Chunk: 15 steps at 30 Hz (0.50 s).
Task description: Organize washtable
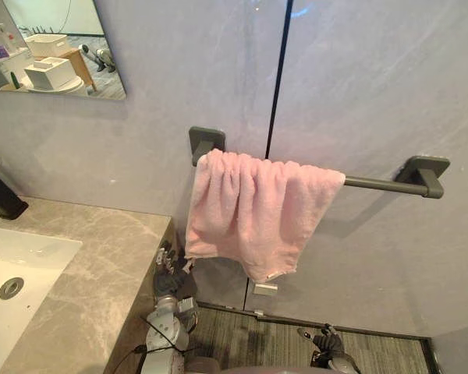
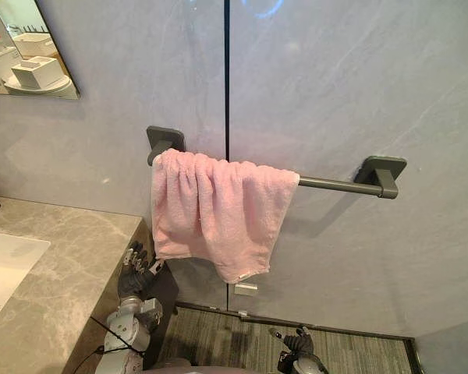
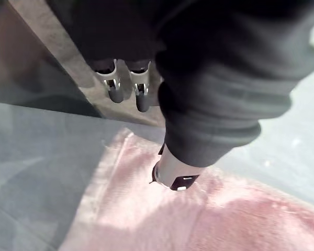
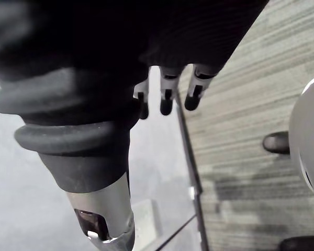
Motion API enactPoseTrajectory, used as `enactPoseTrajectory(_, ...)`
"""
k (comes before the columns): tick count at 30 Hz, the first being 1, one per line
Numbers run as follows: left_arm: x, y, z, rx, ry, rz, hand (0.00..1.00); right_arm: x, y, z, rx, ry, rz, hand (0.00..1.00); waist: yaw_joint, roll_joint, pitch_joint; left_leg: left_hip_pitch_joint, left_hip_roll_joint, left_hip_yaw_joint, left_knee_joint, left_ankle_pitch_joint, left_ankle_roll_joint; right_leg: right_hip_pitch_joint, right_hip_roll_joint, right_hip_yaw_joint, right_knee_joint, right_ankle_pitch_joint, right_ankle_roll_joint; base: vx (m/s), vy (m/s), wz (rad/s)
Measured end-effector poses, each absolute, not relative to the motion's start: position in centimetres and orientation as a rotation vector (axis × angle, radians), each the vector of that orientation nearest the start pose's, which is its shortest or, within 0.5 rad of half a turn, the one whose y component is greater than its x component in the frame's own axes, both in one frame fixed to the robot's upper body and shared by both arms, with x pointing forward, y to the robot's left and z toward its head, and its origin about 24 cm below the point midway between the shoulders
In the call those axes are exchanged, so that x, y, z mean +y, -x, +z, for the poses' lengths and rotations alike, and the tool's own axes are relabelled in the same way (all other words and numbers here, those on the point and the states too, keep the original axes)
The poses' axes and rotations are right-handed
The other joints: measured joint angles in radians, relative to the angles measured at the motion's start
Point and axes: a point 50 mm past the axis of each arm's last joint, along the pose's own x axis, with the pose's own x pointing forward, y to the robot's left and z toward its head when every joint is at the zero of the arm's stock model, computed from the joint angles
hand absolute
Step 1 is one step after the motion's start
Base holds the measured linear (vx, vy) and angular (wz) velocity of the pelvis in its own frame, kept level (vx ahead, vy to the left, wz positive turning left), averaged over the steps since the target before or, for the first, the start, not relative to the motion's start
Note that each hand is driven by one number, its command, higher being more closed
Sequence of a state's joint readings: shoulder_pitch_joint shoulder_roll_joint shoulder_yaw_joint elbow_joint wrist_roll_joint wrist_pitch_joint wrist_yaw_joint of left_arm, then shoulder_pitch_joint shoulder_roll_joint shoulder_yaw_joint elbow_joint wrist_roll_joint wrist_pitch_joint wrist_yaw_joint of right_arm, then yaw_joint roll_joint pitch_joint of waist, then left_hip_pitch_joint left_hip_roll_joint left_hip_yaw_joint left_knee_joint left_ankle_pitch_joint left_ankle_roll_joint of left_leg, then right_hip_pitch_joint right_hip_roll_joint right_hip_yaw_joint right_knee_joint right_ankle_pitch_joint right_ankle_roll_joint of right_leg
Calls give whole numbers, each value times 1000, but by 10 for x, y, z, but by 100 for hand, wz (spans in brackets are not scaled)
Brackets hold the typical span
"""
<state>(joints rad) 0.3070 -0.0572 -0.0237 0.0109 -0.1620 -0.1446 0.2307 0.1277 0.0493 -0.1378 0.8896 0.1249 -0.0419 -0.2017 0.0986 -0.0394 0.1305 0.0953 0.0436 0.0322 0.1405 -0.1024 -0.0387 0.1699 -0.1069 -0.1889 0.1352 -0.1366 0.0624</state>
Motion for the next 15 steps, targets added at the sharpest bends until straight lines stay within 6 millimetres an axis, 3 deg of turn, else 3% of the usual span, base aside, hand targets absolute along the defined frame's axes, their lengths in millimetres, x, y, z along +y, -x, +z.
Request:
enactPoseTrajectory(5, 162, -187, 8, 68, 191, 330, 0, -167, -108, -152, 985, -127, -398, 0, -1, 1, -1, -3, 8, 1, 14, -6, -4, -1, 8, 8, 7, 0, -1, -46, -11, -2)
enactPoseTrajectory(15, 144, -190, 13, 49, 206, 246, 0, -171, -104, -152, 992, -101, -386, 0, -3, 11, -43, -22, 25, 26, 19, -9, -8, -33, 27, 40, 18, 5, -10, -35, -9, -8)
